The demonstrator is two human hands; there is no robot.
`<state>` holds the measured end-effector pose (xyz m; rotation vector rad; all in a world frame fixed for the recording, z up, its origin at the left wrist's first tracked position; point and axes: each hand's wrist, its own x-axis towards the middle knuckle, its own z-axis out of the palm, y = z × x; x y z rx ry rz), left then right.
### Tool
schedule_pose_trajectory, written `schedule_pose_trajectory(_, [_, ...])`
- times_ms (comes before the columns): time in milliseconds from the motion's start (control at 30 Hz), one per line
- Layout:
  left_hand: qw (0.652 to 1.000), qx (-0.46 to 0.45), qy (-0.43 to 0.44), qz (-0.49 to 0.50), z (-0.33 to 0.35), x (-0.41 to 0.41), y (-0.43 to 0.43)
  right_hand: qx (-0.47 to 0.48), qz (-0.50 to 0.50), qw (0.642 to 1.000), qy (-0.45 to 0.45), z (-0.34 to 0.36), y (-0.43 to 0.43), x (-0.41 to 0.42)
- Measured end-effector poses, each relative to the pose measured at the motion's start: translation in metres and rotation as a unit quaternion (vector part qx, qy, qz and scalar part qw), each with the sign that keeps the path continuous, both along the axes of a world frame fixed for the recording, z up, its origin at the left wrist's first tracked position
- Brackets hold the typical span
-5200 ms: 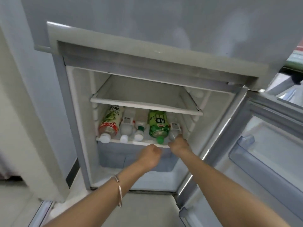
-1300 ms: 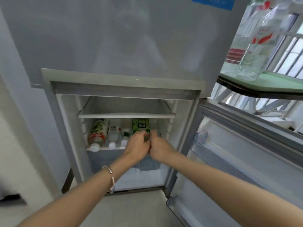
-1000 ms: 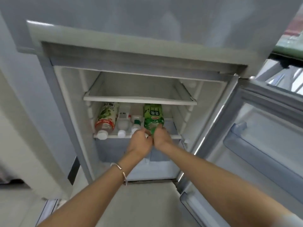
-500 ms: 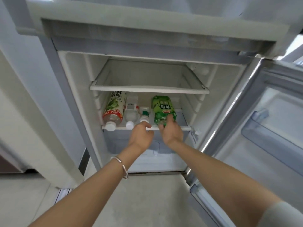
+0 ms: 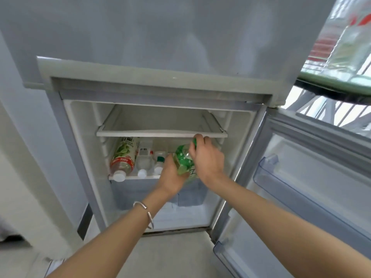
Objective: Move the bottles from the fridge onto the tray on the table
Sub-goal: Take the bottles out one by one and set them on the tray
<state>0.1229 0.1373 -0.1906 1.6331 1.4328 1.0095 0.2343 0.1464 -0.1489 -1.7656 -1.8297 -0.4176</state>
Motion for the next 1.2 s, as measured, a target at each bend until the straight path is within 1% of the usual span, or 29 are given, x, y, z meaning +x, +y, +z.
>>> schedule_pose_trajectory(100, [1.000, -0.025, 0.017, -0.002, 0.019, 0.004, -0.016, 0.007, 0.011, 0.998, -0.062, 0.019, -0.020, -0.002])
schedule_pose_trajectory(200, [1.000, -0.004, 0.014, -0.013, 0.029, 0.005, -0.036, 0.000, 0.044, 0.991, -0.124, 0.043, -0.044, 0.011])
schedule_pose_trajectory(267, [1.000, 0.006, 0.006, -0.017, 0.040, 0.005, -0.054, -0.011, 0.087, 0.986, -0.145, 0.060, -0.061, 0.020])
schedule_pose_trajectory(333, [0.999, 0.011, -0.018, -0.026, 0.050, 0.005, -0.066, 0.001, 0.115, 0.984, -0.135, 0.079, -0.076, 0.027])
schedule_pose_trajectory(400, [0.998, 0.029, -0.041, -0.039, 0.073, 0.010, -0.077, -0.008, 0.129, 0.987, -0.100, 0.107, -0.092, 0.035])
schedule_pose_trajectory(533, [0.991, 0.071, -0.085, -0.068, 0.124, 0.023, -0.092, -0.030, 0.144, 0.989, 0.024, 0.161, -0.113, 0.054])
schedule_pose_trajectory(667, [0.981, 0.114, -0.117, -0.100, 0.176, 0.040, -0.105, -0.015, 0.168, 0.975, 0.147, 0.199, -0.135, 0.081])
schedule_pose_trajectory(800, [0.970, 0.168, -0.129, -0.116, 0.224, 0.066, -0.122, 0.069, 0.195, 0.946, 0.249, 0.226, -0.150, 0.110])
schedule_pose_trajectory(933, [0.962, 0.195, -0.146, -0.119, 0.266, 0.095, -0.133, 0.133, 0.225, 0.895, 0.361, 0.253, -0.160, 0.138])
schedule_pose_trajectory(1000, [0.955, 0.216, -0.162, -0.121, 0.287, 0.112, -0.135, 0.167, 0.225, 0.877, 0.390, 0.266, -0.163, 0.155])
schedule_pose_trajectory(1033, [0.950, 0.231, -0.169, -0.122, 0.297, 0.122, -0.135, 0.184, 0.220, 0.874, 0.393, 0.271, -0.162, 0.165])
schedule_pose_trajectory(1133, [0.936, 0.262, -0.196, -0.126, 0.330, 0.153, -0.135, 0.228, 0.199, 0.875, 0.379, 0.277, -0.166, 0.190])
schedule_pose_trajectory(1200, [0.930, 0.278, -0.205, -0.127, 0.351, 0.176, -0.128, 0.229, 0.196, 0.882, 0.361, 0.275, -0.170, 0.203])
